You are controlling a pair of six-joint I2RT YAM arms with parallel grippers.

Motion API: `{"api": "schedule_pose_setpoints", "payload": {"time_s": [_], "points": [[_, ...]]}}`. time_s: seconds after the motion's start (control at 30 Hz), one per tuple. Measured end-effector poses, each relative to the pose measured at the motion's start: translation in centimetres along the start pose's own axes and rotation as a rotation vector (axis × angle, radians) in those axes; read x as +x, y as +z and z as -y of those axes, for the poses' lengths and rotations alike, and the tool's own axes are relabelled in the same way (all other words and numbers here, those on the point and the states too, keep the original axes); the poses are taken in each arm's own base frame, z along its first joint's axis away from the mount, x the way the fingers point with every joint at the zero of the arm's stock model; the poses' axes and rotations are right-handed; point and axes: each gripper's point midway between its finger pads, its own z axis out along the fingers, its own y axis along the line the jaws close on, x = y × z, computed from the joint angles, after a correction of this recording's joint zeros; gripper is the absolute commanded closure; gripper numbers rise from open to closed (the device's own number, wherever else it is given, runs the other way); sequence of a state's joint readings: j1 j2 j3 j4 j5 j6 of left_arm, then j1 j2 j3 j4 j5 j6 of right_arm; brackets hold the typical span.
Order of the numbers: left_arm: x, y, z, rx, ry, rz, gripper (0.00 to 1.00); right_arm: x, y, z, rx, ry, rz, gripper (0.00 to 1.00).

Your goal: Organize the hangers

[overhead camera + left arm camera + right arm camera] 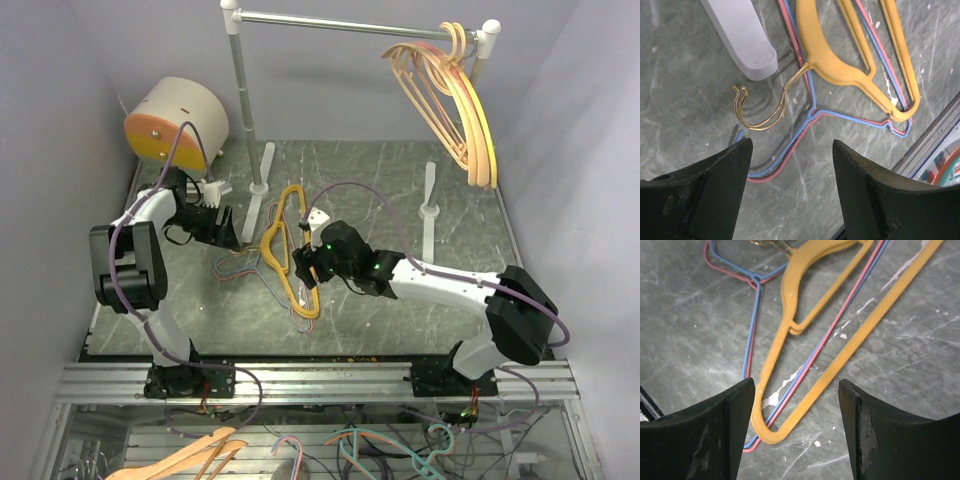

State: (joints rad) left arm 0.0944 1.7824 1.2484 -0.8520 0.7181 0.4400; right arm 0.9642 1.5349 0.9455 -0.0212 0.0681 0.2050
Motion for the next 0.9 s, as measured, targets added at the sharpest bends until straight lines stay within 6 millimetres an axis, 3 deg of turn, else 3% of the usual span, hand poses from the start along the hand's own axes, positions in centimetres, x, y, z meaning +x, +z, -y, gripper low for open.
{"api": "schedule_pose_setpoints", "payload": {"time_s": [0.13, 0.23, 0.37, 0.5, 0.67, 0.9], "points": [[0.4, 1.2, -0.7, -0.002, -0.021, 0.008, 0.24, -0.8, -0.6, 0.0, 0.003, 0.001, 0.025, 0.32], [-0.3, 1.7, -1.2, 0.0, -0.014, 0.031, 0.28, -0.3, -0.4, 0.2, 0.007, -0.002, 0.007, 0.32], [-0.4, 3.0, -2.1, 0.014, -0.03, 0.028, 0.25, 0.2, 0.0, 0.2, 0.008, -0.002, -0.006, 0.32], [-0.5, 3.5, -2.5, 0.008, -0.033, 0.03, 0.28, 0.6, 0.3, 0.2, 0.01, -0.003, -0.018, 0.32], [-1.2, 3.7, -2.7, 0.001, -0.027, 0.052, 0.53, 0.9, 0.5, 0.3, 0.012, -0.003, -0.027, 0.32], [-1.3, 3.7, -2.6, 0.008, -0.018, 0.058, 0.75, 1.4, 0.8, 0.5, 0.022, -0.005, -0.042, 0.31]]}}
